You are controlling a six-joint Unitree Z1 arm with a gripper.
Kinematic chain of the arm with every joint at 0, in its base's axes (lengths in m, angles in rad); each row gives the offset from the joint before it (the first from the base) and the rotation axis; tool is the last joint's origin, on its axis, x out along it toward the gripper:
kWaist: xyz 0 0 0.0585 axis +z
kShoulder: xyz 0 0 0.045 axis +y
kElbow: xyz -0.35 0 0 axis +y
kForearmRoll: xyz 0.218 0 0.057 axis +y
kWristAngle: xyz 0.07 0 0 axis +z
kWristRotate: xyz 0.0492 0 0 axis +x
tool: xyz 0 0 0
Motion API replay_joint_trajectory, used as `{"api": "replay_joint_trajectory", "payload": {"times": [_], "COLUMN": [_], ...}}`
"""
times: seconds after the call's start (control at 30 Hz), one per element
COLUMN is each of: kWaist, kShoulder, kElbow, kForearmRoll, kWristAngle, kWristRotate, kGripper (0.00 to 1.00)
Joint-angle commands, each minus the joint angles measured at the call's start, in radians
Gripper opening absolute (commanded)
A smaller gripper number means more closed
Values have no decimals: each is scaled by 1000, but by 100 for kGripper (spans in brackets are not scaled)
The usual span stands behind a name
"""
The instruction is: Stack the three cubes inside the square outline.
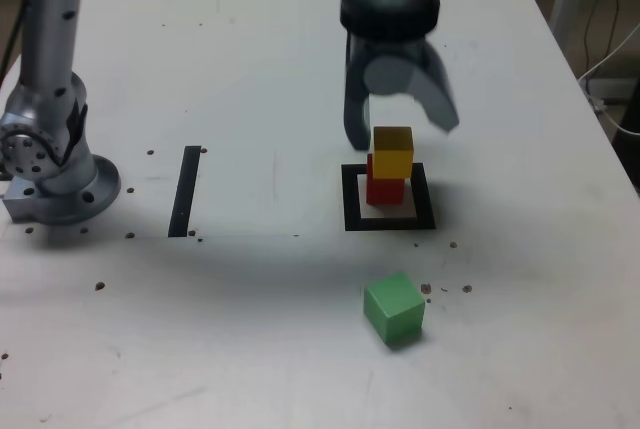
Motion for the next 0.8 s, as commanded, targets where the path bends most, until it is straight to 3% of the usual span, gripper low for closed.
{"api": "replay_joint_trajectory", "payload": {"times": [0.0,0.2,0.47,0.77], "kWaist": [-16,-101,-303,-472], "kShoulder": [-38,-80,-65,7], "kElbow": [-2,-17,-65,-127], "kForearmRoll": [8,36,71,87], "kWristAngle": [23,48,73,169], "kWristRotate": [-5,-6,-4,107], "kGripper": [99,99,99,99]}}
